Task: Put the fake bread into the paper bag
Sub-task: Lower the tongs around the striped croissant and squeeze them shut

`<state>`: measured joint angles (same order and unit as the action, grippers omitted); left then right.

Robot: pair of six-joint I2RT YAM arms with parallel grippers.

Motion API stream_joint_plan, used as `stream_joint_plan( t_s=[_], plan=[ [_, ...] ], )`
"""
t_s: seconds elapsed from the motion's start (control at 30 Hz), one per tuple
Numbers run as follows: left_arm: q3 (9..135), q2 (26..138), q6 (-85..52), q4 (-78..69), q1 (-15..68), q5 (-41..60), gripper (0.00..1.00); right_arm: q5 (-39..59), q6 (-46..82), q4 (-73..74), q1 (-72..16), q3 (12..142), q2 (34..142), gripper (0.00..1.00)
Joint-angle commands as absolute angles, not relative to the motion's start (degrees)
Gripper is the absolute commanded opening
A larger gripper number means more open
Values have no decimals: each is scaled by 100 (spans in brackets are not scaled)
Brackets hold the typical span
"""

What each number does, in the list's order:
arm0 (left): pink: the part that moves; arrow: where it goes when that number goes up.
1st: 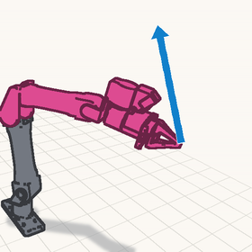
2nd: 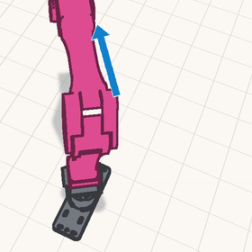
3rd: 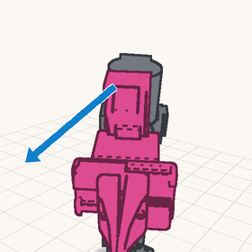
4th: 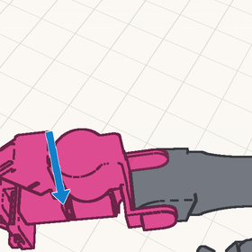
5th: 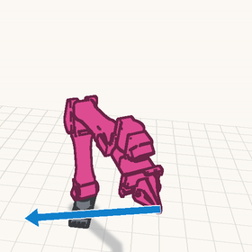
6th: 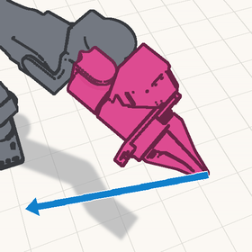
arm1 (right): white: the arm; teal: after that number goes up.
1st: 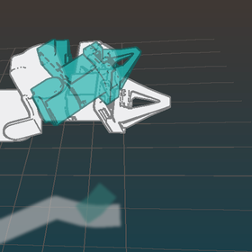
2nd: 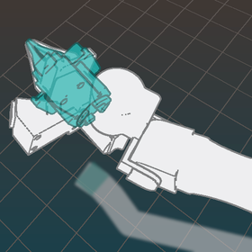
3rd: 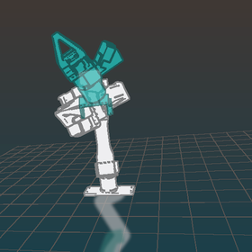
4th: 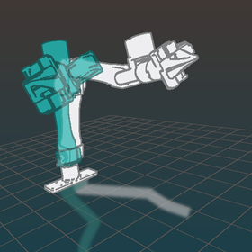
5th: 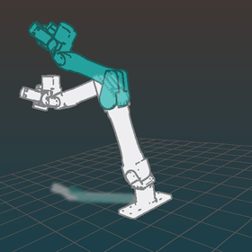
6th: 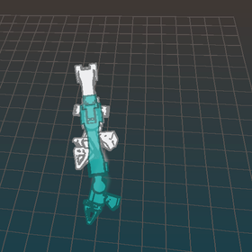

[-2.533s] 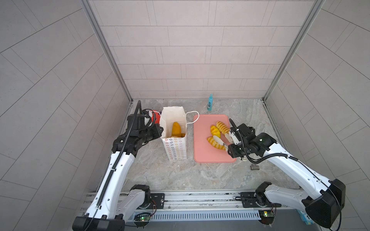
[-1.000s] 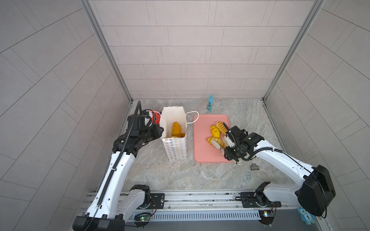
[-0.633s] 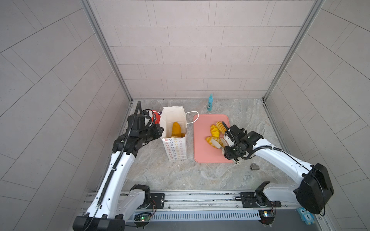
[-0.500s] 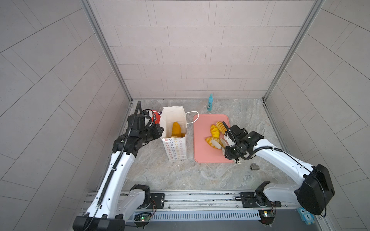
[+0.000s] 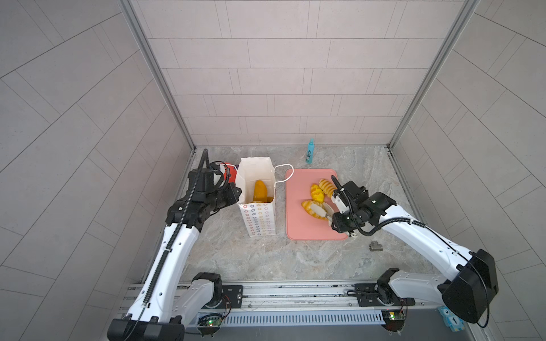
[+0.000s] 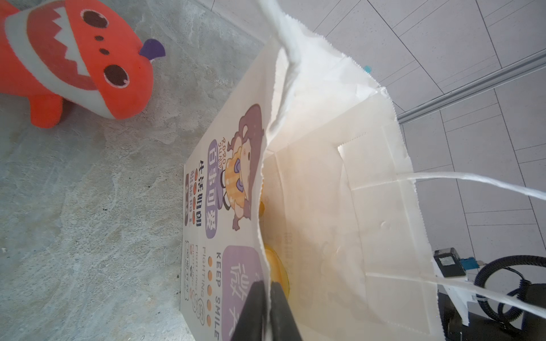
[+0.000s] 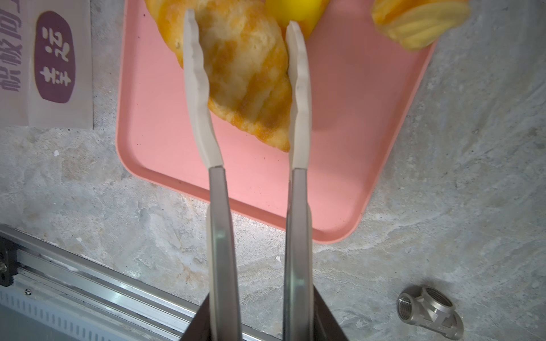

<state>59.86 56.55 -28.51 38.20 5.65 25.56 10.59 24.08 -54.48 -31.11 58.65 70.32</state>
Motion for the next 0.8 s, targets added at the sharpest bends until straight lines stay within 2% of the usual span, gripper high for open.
stream_joint_plan(
  t_s=[0.0,0.77],
  plan=[
    [6060,5643,-2846,3814,548,2602,11,1072,2455,-5480,-3129,6019,6837,39],
    [6061,5603,-2813,3876,546,2571,11,890,2505,-5133,-3066,6235,6495,39]
  ],
)
